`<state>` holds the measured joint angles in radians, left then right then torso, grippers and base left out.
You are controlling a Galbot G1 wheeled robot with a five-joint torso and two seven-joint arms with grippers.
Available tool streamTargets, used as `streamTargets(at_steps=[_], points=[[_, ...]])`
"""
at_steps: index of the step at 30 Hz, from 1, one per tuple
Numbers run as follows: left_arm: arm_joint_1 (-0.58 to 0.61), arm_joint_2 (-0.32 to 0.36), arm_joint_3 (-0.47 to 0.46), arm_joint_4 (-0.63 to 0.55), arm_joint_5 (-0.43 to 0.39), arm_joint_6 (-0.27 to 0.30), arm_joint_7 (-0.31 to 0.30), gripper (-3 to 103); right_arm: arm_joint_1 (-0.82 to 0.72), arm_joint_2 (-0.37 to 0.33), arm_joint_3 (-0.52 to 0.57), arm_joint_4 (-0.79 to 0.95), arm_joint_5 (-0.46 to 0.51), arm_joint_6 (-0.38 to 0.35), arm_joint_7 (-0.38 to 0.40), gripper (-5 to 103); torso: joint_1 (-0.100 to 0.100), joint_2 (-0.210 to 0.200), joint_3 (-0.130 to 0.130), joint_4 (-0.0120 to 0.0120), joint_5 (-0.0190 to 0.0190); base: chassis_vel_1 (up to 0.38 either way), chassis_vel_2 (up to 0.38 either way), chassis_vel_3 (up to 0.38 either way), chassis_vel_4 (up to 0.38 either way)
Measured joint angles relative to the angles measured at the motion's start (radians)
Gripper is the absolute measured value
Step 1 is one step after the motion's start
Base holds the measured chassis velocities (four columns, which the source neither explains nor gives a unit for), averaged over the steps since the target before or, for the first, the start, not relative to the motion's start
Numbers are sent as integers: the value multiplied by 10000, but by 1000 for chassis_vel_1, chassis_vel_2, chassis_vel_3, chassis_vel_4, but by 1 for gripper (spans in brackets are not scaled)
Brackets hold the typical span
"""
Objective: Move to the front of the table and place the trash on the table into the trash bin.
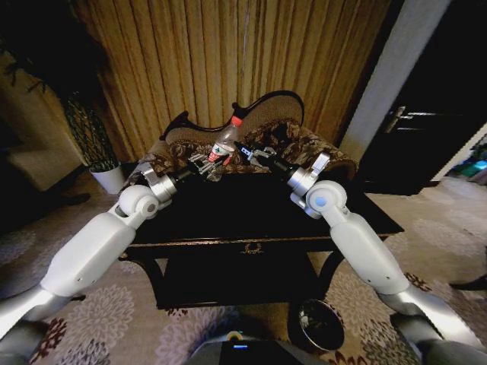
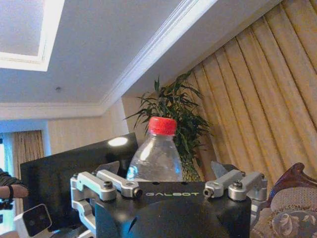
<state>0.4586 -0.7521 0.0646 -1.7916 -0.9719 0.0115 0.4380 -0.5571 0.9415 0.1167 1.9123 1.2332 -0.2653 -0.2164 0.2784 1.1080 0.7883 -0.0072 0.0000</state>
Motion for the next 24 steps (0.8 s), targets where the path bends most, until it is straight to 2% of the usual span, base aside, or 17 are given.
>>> streamTargets(at_steps=[14,24], points=[[-344,-42,418,-226,-1,254,-109,28,-31,-7,-306,64,-223,-42,-58,100,-1,0,0,0,0,0,0,0,0],[-107,-107,519,-289,122,276,-92,28,54,77,-392,85,-233,-46,-19,100,-1,-1,0,1,-2,0,0,0,0]])
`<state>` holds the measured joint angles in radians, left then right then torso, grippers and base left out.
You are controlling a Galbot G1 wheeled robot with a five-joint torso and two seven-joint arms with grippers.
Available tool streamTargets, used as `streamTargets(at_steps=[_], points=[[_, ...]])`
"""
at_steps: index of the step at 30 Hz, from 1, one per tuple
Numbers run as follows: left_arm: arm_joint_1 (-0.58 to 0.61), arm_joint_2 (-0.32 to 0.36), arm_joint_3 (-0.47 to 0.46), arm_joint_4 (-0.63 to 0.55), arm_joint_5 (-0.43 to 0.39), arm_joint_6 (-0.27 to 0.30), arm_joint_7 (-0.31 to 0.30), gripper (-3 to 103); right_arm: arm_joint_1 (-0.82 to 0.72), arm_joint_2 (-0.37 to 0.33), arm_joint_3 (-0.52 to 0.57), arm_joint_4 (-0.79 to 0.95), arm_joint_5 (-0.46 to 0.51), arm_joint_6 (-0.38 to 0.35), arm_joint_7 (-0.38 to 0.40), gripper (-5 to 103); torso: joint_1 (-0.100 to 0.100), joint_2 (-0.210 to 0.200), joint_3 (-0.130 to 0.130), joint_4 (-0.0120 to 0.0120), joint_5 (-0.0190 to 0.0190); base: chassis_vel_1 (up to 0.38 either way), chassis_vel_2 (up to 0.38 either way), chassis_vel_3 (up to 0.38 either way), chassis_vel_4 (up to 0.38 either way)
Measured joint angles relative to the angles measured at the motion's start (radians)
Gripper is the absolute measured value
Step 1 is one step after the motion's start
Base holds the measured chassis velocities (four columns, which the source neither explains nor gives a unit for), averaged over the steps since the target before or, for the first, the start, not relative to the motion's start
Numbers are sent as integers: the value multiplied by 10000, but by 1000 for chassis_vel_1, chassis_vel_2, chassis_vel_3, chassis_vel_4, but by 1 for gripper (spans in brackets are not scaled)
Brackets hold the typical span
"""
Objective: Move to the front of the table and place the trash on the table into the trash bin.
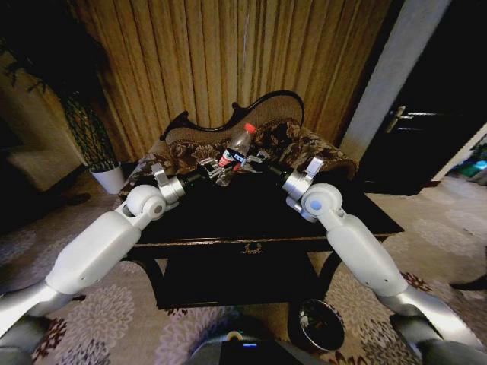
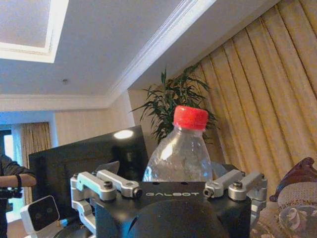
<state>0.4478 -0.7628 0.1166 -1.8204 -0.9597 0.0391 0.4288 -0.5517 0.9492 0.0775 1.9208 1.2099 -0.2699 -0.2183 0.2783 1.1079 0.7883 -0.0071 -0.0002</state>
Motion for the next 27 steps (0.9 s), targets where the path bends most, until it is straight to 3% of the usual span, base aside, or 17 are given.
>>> streamTargets(at_steps=[6,19,23,25,27], points=[[-38,-33,61,30,28,-5,12,28,-101,-37,61,6,-101,0,34,102,0,0,0,-1,2,0,0,0,0],[22,56,45,-61,-70,-4,-68,28,-191,-80,134,25,-313,-130,201,57,0,0,0,0,2,0,0,0,0],[71,84,29,-117,-103,-3,-91,28,-254,-122,191,68,-313,-139,191,53,0,0,0,0,2,0,0,0,0],[107,87,28,-150,-106,-3,-91,28,-357,-146,278,112,-314,-144,183,44,0,1,0,-1,3,0,0,0,0],[114,86,28,-155,-107,-3,-82,28,-389,-166,304,128,-314,-145,180,41,0,0,0,0,2,0,0,0,0]])
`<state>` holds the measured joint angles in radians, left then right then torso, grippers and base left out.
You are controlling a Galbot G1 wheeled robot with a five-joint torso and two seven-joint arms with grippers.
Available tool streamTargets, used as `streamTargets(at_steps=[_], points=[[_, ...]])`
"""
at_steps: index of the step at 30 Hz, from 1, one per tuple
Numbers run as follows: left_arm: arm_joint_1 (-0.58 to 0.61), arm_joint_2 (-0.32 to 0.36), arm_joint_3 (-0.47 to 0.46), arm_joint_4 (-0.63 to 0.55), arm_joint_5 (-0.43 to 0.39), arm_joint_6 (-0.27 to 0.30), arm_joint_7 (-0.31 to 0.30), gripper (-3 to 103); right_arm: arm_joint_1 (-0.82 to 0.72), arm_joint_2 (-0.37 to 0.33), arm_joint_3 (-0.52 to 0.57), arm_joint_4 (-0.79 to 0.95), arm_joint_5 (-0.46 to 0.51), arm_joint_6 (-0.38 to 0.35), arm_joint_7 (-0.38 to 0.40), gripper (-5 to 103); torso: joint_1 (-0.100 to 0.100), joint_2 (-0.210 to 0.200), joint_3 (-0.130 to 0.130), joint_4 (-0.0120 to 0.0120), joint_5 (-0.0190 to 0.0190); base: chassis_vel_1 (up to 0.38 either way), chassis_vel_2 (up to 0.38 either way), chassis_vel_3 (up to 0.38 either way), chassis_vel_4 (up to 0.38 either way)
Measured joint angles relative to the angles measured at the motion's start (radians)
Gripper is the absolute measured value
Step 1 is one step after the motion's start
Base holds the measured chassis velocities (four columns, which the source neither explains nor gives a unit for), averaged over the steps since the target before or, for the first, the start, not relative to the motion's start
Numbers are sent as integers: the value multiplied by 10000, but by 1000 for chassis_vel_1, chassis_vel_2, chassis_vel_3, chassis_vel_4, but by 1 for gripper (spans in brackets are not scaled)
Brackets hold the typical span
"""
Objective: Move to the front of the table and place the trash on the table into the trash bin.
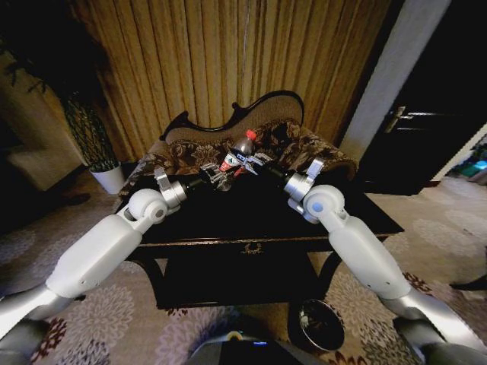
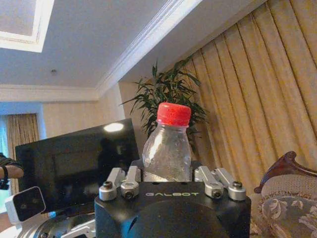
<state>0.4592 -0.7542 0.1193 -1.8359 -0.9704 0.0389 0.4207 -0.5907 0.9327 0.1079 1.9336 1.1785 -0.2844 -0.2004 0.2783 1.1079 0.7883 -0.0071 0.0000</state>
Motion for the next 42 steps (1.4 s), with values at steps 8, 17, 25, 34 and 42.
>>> streamTargets(at_steps=[8,17,25,34,42], points=[[15,-26,16,-87,36,-29,-223,24,-211,-150,242,88,3,-2,-21,41,0,0,0,-1,-1,0,0,0,0],[168,113,-61,-132,107,-99,-629,54,-410,-189,460,62,-24,30,48,28,0,0,0,0,-1,0,0,0,0],[290,211,-242,-201,22,-194,-662,86,-486,-216,550,98,-17,45,36,26,0,0,0,0,-1,0,0,0,0],[589,333,-899,-589,-227,-102,-1031,100,-825,-232,1176,-161,-154,77,108,26,1,0,0,1,0,0,0,0,0],[1277,122,-2002,-887,-307,395,-2760,100,-1689,-349,2286,-301,-1037,222,537,26,0,1,0,-2,1,0,0,0,0]])
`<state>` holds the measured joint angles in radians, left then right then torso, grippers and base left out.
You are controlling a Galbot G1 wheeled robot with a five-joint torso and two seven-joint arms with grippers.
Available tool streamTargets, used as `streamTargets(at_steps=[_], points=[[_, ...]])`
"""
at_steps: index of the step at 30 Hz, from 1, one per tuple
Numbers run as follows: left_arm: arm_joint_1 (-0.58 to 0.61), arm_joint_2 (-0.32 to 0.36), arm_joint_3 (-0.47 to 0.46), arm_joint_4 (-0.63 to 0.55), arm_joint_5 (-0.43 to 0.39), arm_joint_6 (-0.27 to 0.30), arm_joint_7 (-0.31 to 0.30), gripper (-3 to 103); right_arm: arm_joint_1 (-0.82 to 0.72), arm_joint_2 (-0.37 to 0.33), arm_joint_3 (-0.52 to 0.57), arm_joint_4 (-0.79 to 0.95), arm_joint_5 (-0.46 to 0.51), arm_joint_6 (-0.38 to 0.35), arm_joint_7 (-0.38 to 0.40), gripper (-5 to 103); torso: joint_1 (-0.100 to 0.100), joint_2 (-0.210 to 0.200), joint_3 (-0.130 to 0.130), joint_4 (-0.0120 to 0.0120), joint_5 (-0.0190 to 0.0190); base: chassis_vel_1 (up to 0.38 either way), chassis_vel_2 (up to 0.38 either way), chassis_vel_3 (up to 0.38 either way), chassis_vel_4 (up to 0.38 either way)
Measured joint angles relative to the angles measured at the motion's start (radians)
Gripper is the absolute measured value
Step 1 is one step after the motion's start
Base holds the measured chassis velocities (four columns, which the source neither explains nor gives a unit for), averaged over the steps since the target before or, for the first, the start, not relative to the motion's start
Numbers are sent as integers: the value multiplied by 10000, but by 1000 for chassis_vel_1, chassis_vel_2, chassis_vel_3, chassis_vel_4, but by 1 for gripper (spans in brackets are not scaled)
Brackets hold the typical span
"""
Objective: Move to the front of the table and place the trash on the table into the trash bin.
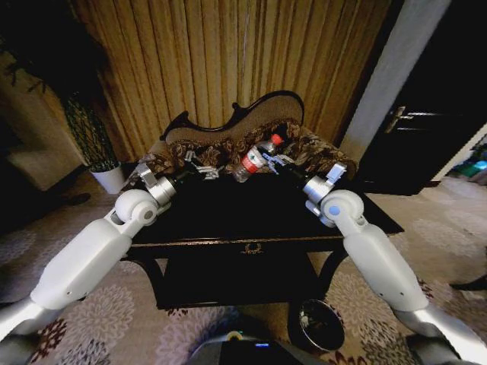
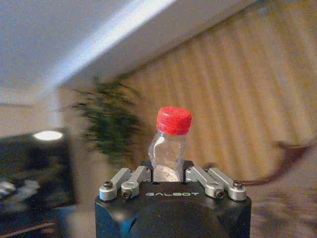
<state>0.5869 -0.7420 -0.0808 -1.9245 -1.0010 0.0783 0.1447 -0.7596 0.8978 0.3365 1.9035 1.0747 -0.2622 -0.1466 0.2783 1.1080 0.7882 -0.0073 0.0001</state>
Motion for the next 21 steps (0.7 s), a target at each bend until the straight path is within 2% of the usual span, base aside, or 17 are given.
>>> streamTargets(at_steps=[2,3,4,5,7,8,11,12,15,16,19,20,21], points=[[328,21,-424,-42,219,23,-530,100,-308,-66,273,-119,-573,165,584,26,0,-1,0,0,1,0,0,0,0],[328,21,-424,-42,219,23,-530,100,-308,-66,273,-119,-573,165,584,26,0,-1,0,0,1,0,0,0,0],[751,64,-923,-96,441,119,-900,100,-608,-197,543,-163,-1151,305,1061,26,0,-1,0,2,-2,0,0,0,0],[751,64,-923,-96,441,119,-900,100,-608,-197,543,-163,-1151,305,1061,26,0,-1,0,2,-2,0,0,0,0],[1366,196,-1796,-212,483,337,-1240,100,-855,-353,823,-212,-1812,375,1534,25,0,0,0,0,-2,0,0,0,0],[1366,196,-1796,-212,483,337,-1240,100,-855,-353,823,-212,-1812,375,1534,25,0,0,0,0,-2,0,0,0,0],[2291,479,-3102,-235,507,431,-1325,100,-1123,-470,1271,-296,-2485,418,1960,25,0,-1,0,3,-5,0,0,0,0],[2291,479,-3102,-235,507,431,-1325,100,-1123,-470,1271,-296,-2485,418,1960,25,0,-1,0,3,-5,0,0,0,0],[3597,943,-4967,-370,405,470,-1319,100,-1497,-596,1803,-296,-3002,444,2296,25,0,0,0,4,-5,0,0,0,0],[3597,943,-4967,-370,405,470,-1319,100,-1497,-596,1803,-296,-3002,444,2296,25,0,0,0,4,-5,0,0,0,0],[5418,1204,-6875,-648,248,468,-1282,100,-1909,-683,2269,-164,-3168,565,2660,25,0,0,0,2,0,0,0,0,0],[5418,1204,-6875,-648,248,468,-1282,100,-1909,-683,2269,-164,-3168,565,2660,25,0,0,0,2,0,0,0,0,0],[6062,1220,-7549,-730,223,469,-1254,100,-2021,-700,2419,-64,-3113,552,2856,25,0,0,0,5,-7,0,0,0,0]])
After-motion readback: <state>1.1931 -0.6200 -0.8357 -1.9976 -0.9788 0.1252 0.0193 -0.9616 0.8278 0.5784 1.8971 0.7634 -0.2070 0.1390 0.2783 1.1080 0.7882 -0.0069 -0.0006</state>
